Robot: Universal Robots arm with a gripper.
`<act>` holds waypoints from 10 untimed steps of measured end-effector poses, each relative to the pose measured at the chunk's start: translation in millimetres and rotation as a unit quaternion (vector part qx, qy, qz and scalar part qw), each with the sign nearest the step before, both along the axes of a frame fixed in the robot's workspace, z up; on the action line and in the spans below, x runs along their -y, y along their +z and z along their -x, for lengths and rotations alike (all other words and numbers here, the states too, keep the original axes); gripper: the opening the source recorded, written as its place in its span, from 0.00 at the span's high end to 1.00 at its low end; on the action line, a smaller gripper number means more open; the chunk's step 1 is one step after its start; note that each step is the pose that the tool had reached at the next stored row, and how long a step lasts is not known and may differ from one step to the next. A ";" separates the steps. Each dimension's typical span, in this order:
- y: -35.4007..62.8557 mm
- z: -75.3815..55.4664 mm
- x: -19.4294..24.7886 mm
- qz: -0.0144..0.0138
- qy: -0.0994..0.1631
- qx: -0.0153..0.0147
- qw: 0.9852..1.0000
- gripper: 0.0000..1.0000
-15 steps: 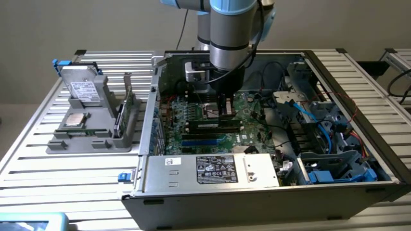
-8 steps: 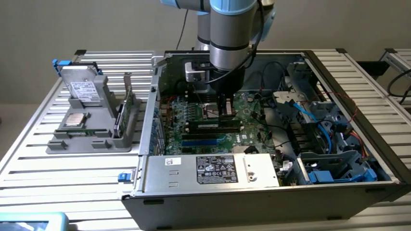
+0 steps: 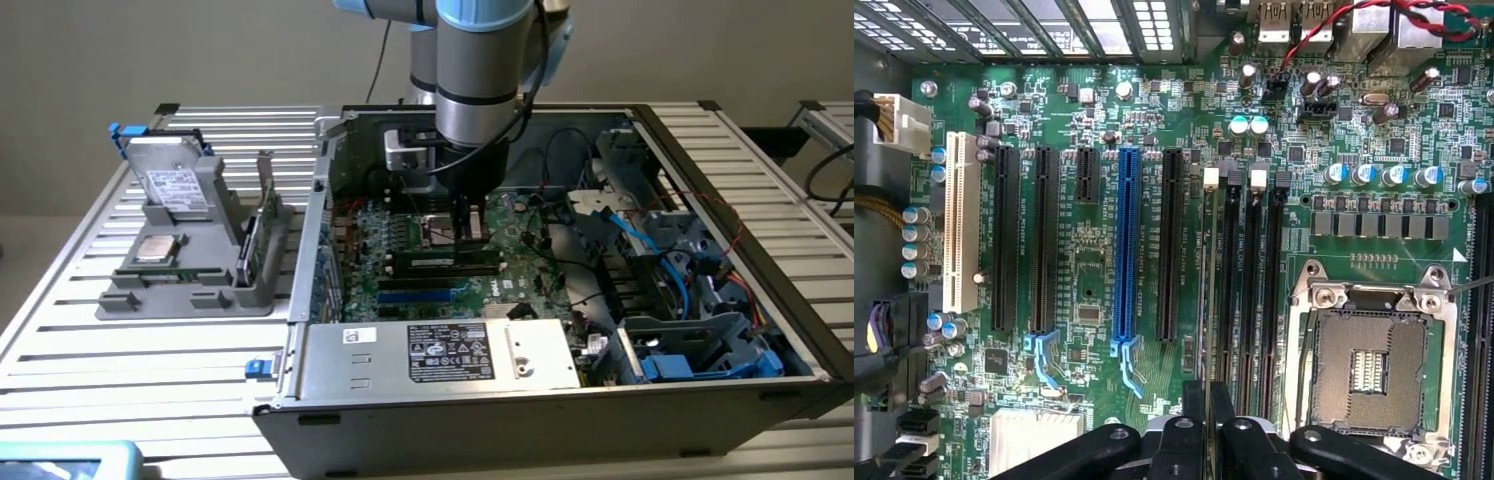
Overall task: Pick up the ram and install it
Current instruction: 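Insert the ram into the slot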
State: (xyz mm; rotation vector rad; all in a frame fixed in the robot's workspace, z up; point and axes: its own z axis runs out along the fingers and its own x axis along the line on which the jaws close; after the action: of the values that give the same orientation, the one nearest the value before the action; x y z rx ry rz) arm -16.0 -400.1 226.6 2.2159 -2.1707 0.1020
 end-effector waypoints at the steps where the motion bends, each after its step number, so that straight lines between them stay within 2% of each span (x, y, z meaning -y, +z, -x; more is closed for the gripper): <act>1: 0.0 0.0 -0.1 0.000 0.000 0.000 1.000 0.86; 10: -0.1 0.2 -0.6 0.000 0.000 0.001 1.000 0.86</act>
State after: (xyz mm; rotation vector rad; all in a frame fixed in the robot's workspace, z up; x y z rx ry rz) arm -16.2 -399.5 226.5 2.2170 -2.1717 0.1051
